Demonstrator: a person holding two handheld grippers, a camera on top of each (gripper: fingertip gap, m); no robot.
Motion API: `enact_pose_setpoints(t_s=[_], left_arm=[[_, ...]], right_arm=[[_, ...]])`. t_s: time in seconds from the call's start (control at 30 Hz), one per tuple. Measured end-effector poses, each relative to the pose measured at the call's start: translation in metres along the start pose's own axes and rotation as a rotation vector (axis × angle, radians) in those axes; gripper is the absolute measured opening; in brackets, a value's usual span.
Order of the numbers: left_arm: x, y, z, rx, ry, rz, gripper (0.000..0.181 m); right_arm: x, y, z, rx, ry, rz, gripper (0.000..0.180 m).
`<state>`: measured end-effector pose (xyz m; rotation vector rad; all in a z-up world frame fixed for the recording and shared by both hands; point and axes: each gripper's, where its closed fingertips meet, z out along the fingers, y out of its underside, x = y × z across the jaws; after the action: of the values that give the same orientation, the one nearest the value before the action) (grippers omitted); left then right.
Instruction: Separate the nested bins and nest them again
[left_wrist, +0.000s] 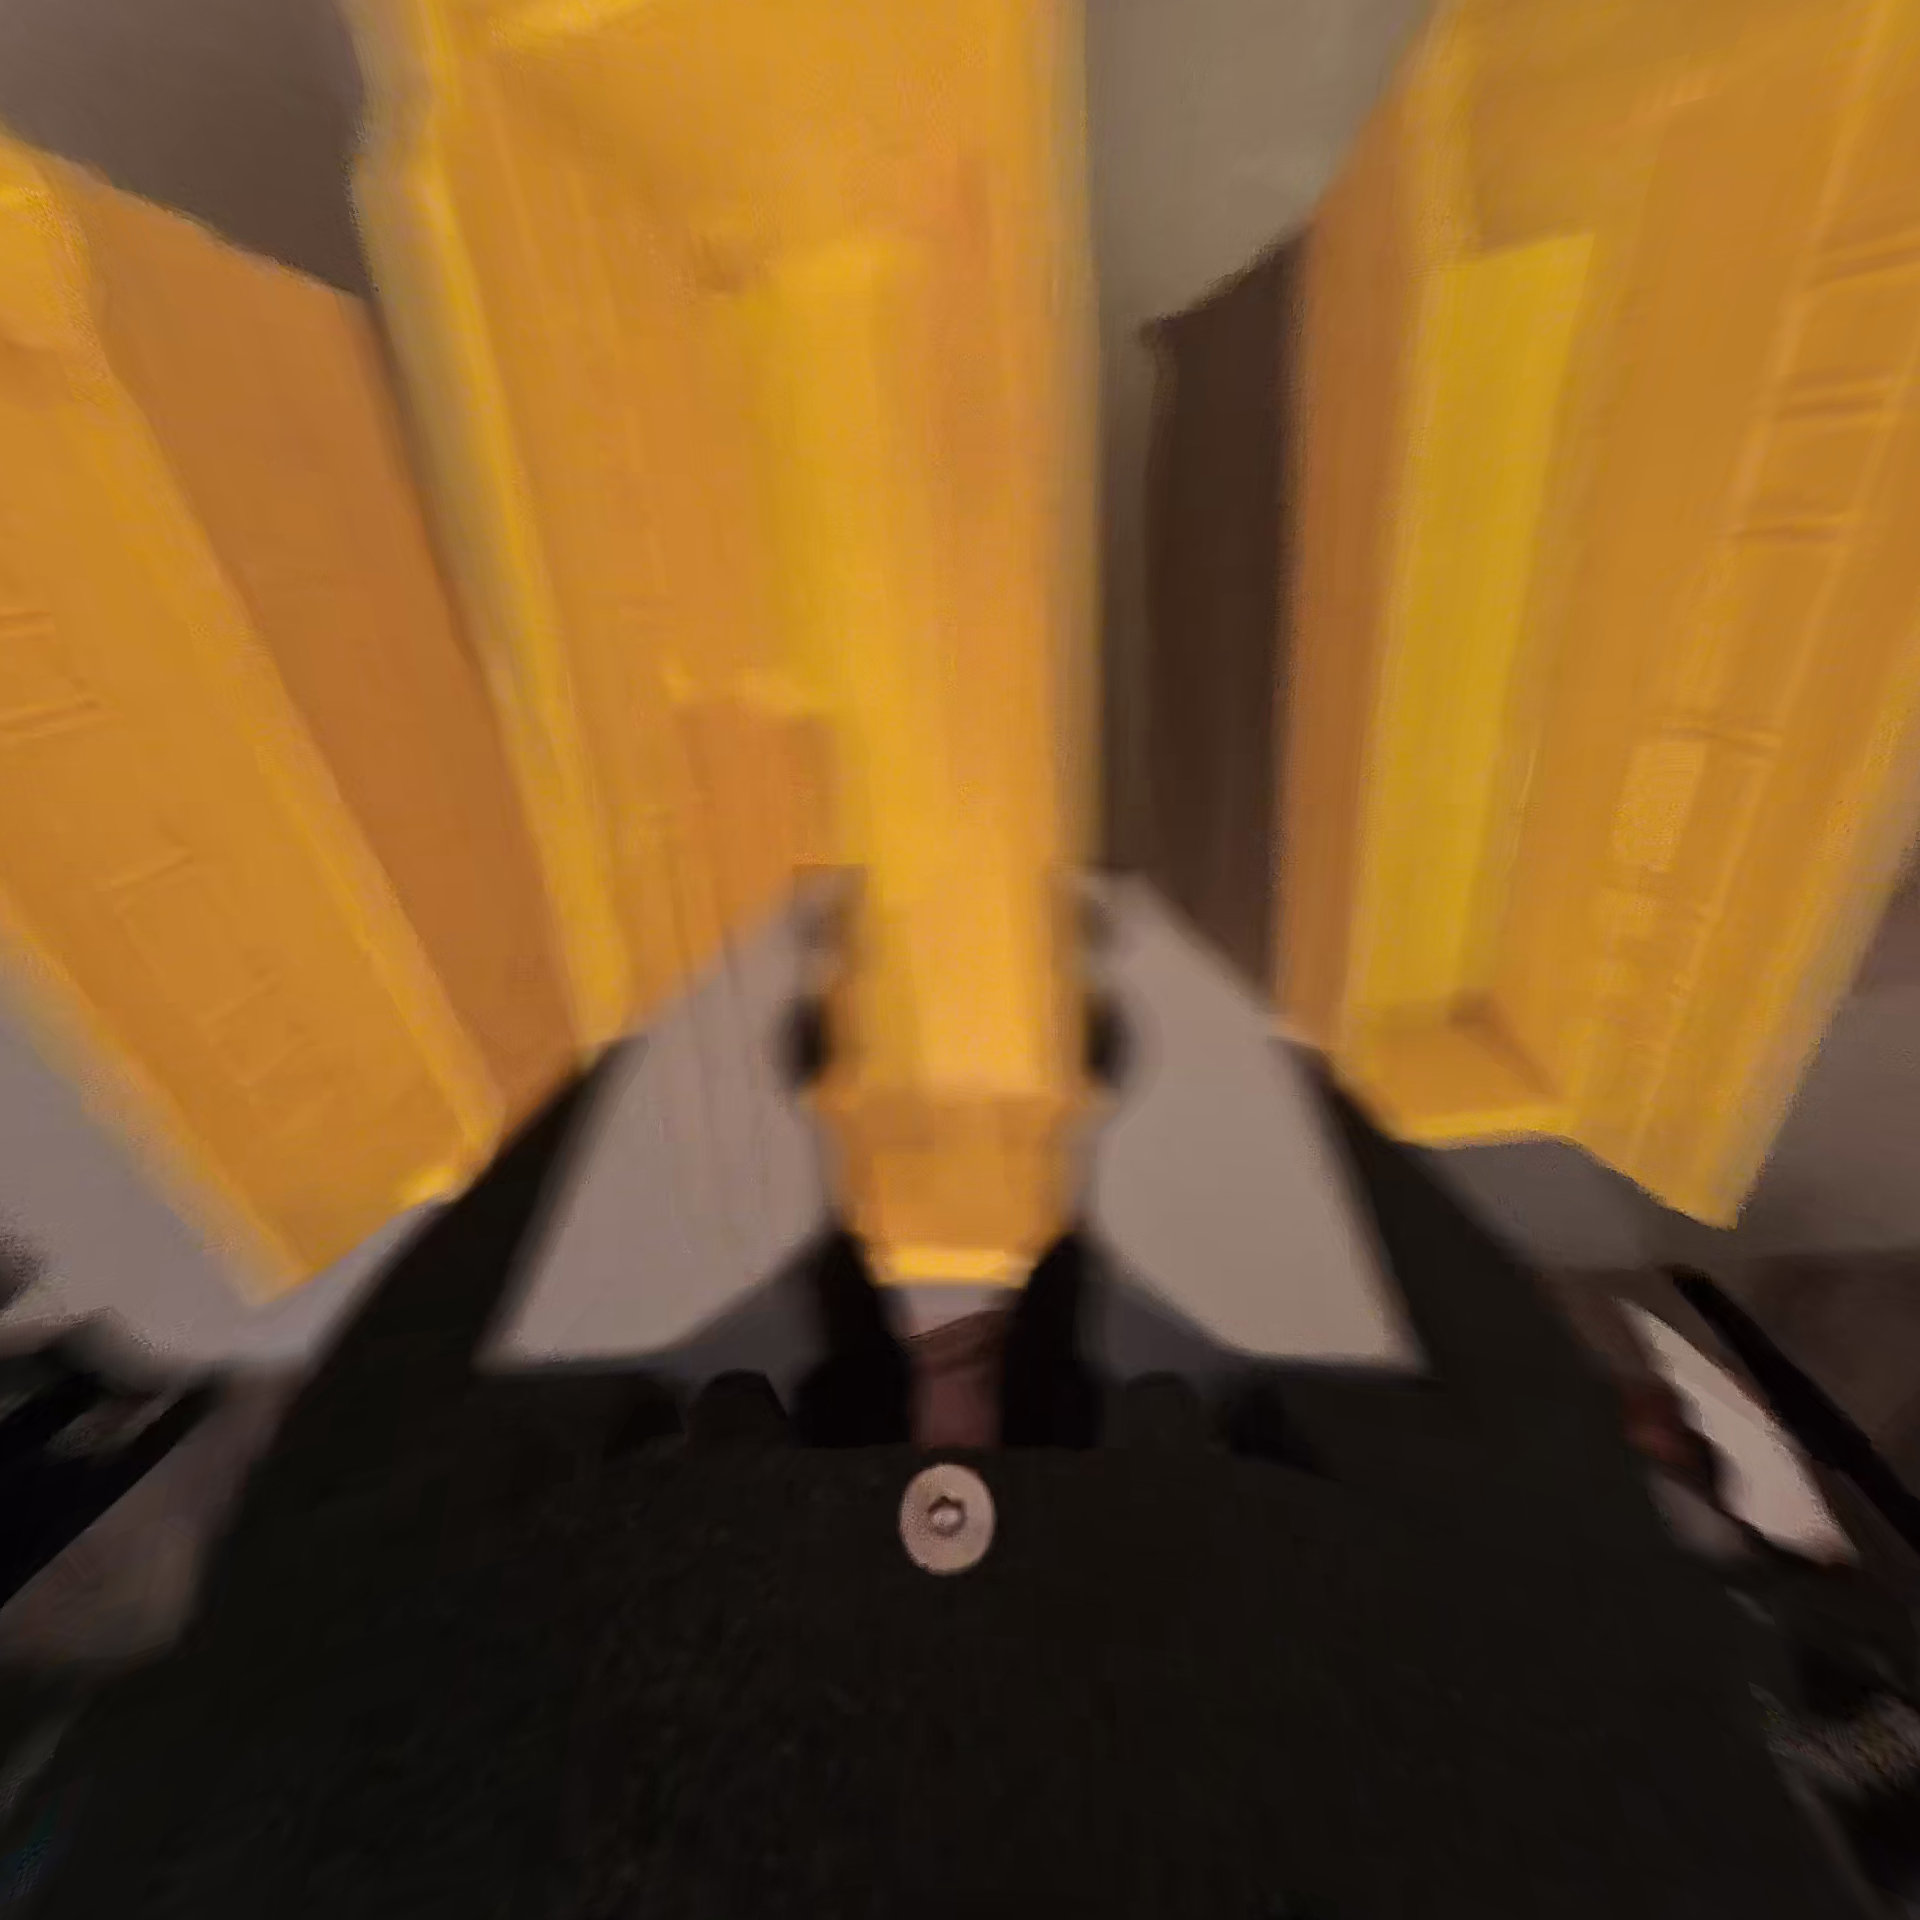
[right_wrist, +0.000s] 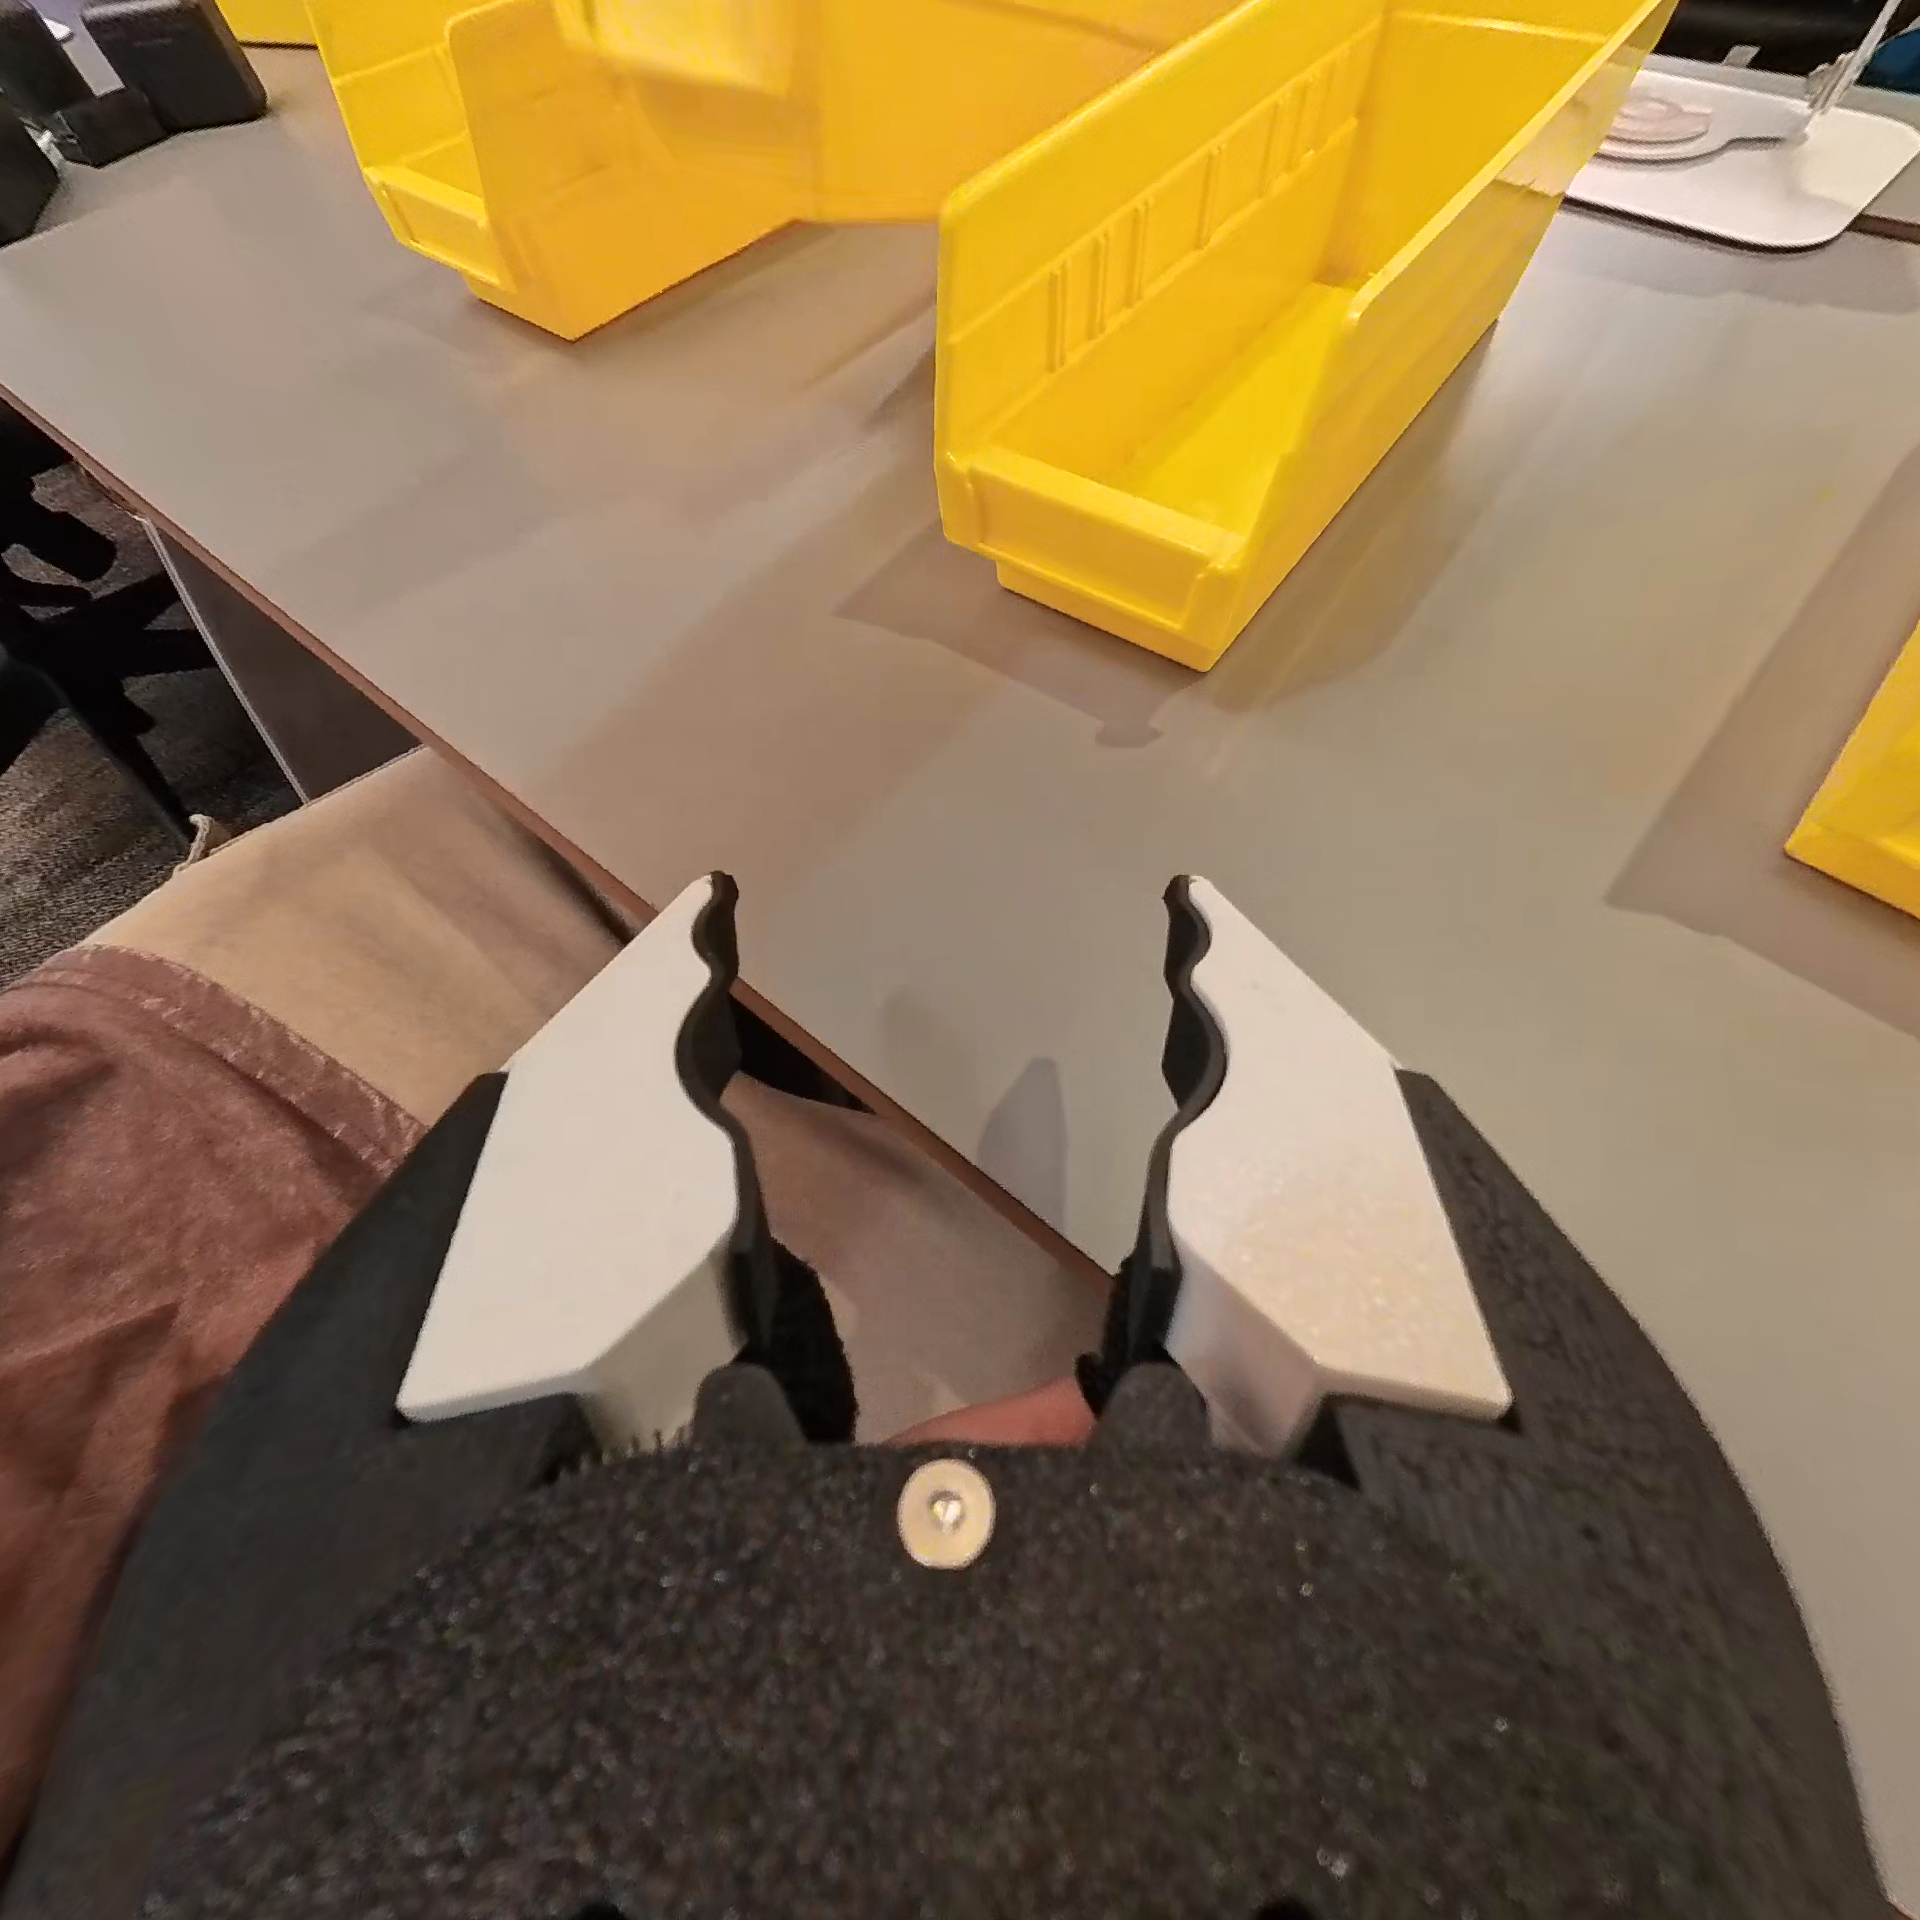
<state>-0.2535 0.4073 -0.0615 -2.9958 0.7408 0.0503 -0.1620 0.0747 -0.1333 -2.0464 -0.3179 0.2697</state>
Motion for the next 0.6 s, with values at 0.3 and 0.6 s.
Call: enact_pose_setpoints(t_s=[0.3,0.6], left_arm=[[-0.015,-0.004,-0.005,0.155,-0.006,0.072,0.026],[-0.08,0.019,0.011,0.248,0.046,-0.063,0.066]], right_arm=[[-0.001,0.004,0.0,-0.011,-0.004,0.008,0.083],[0.007,0.012,0.003,-0.041,0.023,0.0,0.083]])
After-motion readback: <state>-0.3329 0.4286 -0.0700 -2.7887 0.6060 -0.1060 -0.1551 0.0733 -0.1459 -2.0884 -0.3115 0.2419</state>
